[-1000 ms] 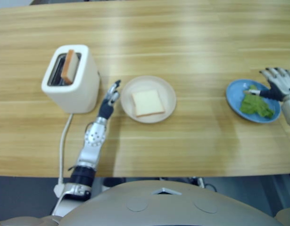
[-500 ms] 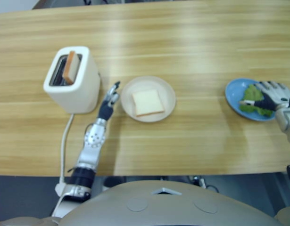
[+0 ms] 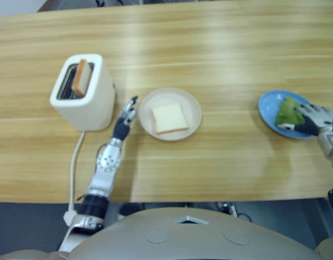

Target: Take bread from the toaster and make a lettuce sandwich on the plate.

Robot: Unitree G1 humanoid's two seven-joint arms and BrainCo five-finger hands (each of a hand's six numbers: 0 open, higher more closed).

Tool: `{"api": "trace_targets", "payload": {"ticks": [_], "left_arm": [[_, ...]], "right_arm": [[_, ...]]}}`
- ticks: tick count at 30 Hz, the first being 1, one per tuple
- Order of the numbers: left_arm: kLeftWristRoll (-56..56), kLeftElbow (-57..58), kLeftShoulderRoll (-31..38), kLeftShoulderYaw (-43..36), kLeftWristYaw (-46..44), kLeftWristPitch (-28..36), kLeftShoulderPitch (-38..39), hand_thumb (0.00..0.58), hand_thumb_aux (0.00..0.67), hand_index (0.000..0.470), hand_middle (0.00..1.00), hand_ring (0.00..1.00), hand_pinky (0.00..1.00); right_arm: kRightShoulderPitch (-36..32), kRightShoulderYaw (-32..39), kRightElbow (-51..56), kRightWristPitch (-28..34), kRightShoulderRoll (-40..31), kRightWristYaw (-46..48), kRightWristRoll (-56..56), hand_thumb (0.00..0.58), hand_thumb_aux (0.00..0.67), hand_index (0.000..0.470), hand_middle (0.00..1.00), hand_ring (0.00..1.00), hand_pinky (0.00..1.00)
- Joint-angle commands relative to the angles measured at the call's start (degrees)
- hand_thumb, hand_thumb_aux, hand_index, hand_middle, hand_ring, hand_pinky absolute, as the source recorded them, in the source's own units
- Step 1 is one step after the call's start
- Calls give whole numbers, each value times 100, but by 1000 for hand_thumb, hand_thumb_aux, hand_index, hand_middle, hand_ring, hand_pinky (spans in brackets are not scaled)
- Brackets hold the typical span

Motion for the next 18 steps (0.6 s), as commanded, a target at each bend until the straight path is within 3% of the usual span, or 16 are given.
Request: {"api": "trace_targets", "payload": {"ticks": [1, 2, 5, 18], "left_arm": [[66, -40, 67, 3, -27, 84, 57, 0, 0, 0, 0, 0, 0], [63, -49, 74, 6, -30, 87, 64, 0, 0, 0, 0, 0, 0], [69, -45, 76, -4, -28, 86, 77, 0, 0, 0, 0, 0, 0], [109, -35, 53, -9, -13, 82, 136, 0, 0, 0, 0, 0, 0]], "right_arm": [[8, 76, -1, -53, 40, 98, 127, 476, 386, 265, 0, 0, 0], [14, 78, -22, -58, 40, 102, 144, 509, 436, 299, 0, 0, 0], [18, 82, -59, -68, 41, 101, 177, 566, 568, 390, 184, 184, 184], [43, 87, -110, -108, -24, 65, 244, 576, 615, 422, 196, 196, 196]]}}
